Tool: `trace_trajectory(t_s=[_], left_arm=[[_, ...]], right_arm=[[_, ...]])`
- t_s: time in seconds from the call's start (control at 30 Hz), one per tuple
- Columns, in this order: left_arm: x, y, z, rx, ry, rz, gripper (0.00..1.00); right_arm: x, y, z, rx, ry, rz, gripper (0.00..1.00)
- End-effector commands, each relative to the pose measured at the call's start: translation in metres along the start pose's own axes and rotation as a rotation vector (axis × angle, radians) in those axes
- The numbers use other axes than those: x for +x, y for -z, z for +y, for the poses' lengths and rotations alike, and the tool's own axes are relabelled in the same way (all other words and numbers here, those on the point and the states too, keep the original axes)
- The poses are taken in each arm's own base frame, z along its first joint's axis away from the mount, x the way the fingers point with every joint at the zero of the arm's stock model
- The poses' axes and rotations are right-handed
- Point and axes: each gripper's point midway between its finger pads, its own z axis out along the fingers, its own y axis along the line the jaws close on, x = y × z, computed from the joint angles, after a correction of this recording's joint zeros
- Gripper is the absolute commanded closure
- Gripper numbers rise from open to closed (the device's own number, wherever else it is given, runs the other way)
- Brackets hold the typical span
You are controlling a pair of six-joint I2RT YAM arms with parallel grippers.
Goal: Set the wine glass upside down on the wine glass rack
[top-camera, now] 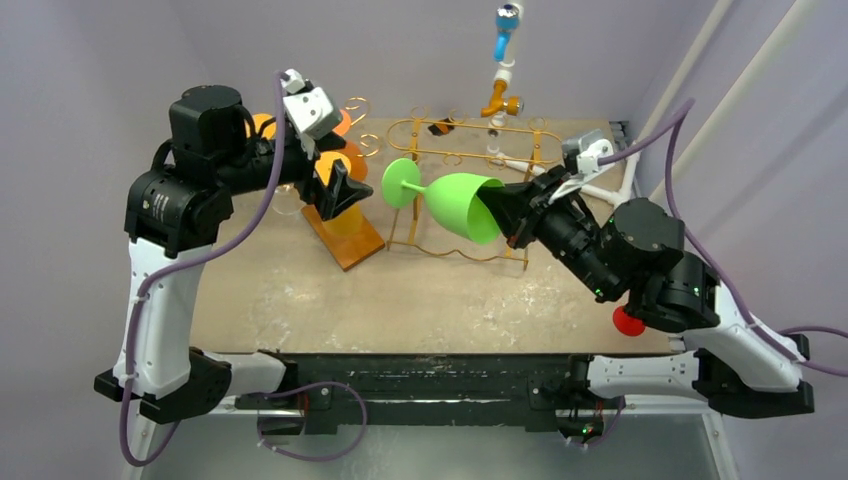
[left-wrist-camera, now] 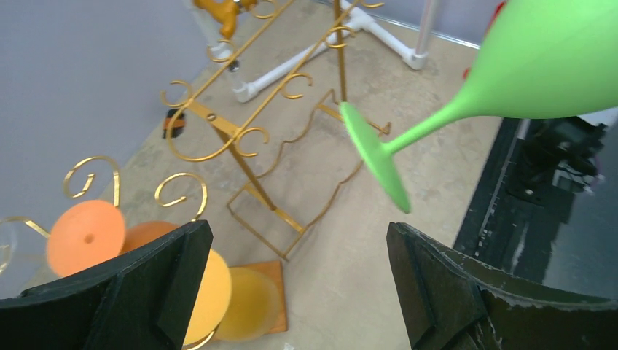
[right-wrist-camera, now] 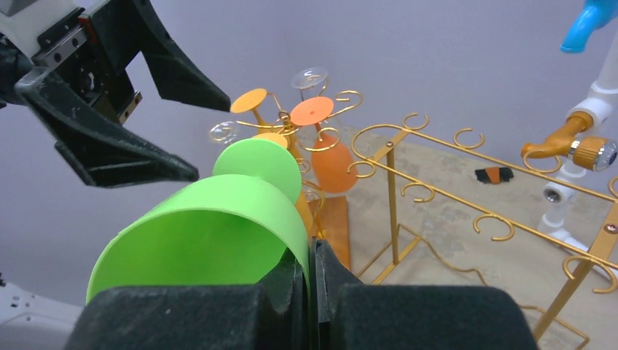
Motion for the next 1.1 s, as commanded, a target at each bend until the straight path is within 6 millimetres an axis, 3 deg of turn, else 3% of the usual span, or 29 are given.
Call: trace_trajectory(t_s=[0.0, 0.17, 0.33, 0.47, 0.57, 0.7, 0.8, 0.9, 1.07], left_arm=[[0.005, -0.002, -0.043, 0.263, 0.008, -0.013, 0.0], [0.005, 0.0, -0.049, 0.289, -0.021, -0.042, 0.0], [0.029, -0.024, -0.034, 0.261, 0.034, 0.03, 0.05], [0.033, -0.039, -0.026, 0.259, 0.071, 0.053, 0.24], [0.016, -0.043, -0.016, 0.221, 0.074, 0.009, 0.49], [-0.012, -0.039, -0.007, 0.172, 0.04, -0.077, 0.67], [-0.018, -0.039, -0.007, 0.179, 0.035, -0.085, 0.81], [-0.014, -0.04, -0.009, 0.199, 0.032, -0.076, 0.9], [-0.013, -0.042, -0.009, 0.2, 0.027, -0.075, 0.91]], right_arm=[[-0.018, -0.016, 0.003, 0.038, 0.045, -0.066, 1.0], [-0.024, -0.021, 0.011, 0.013, 0.032, -0.089, 1.0], [-0.033, -0.019, 0.02, -0.046, -0.002, -0.14, 1.0], [-0.03, -0.021, 0.027, -0.079, -0.005, -0.155, 1.0], [-0.021, -0.027, 0.036, -0.118, 0.006, -0.142, 1.0], [-0.001, -0.036, 0.045, -0.145, 0.015, -0.099, 1.0], [0.008, -0.037, 0.046, -0.152, 0.009, -0.091, 1.0], [0.011, -0.037, 0.045, -0.154, -0.006, -0.104, 1.0], [0.017, -0.039, 0.048, -0.171, -0.009, -0.102, 1.0]])
